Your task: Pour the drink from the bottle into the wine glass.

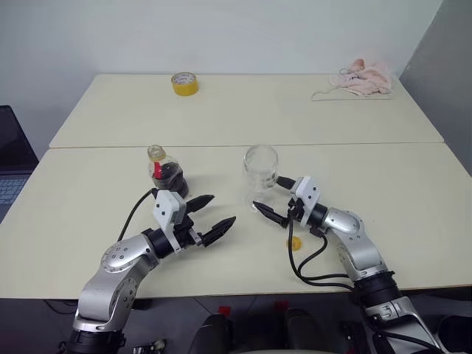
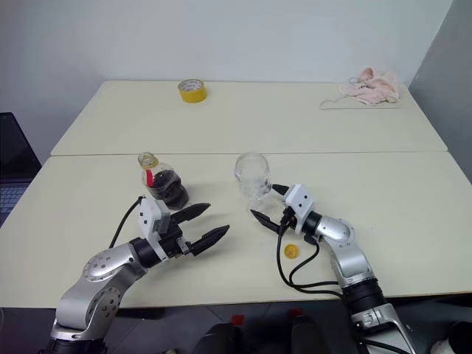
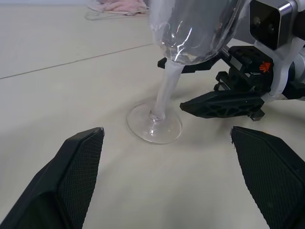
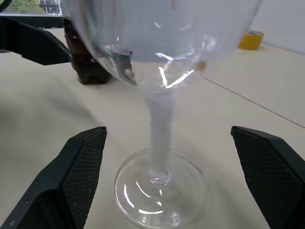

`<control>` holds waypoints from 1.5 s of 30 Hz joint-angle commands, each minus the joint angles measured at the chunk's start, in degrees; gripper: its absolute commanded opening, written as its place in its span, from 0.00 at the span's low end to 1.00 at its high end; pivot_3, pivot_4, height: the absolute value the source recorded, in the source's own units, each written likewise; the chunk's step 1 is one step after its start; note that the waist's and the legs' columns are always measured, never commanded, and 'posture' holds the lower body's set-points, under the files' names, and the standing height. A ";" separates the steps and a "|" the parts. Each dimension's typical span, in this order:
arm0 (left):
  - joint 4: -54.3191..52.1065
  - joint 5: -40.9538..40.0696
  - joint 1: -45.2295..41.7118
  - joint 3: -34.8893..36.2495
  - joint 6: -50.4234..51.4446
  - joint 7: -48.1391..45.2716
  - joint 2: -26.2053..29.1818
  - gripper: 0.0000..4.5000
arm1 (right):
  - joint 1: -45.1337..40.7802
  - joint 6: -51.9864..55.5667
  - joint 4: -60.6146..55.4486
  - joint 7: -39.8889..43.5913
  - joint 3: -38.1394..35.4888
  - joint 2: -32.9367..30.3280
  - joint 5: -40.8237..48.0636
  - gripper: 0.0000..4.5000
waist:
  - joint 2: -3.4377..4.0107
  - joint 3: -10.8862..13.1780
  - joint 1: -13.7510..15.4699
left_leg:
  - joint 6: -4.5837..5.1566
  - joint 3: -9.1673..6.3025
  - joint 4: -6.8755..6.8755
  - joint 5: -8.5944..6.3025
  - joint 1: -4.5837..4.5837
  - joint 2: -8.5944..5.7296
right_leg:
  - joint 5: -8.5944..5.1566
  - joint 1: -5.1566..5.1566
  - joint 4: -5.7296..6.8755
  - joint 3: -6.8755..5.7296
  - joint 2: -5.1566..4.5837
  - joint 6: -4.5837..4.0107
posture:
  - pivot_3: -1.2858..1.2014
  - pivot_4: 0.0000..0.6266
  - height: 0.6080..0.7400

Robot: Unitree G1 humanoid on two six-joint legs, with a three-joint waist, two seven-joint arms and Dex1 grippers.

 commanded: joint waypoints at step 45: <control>15.57 8.38 -1.87 10.91 -17.47 10.87 -2.58 1.00 | 12.20 29.69 -48.65 2.81 -6.19 -20.33 20.02 0.99 | 0.01 0.00 1.26 | 0.02 -0.08 0.02 -0.01 0.03 -0.05 | 0.00 0.19 -0.14 -0.12 -0.06 0.00 | 0.52 0.24 1.00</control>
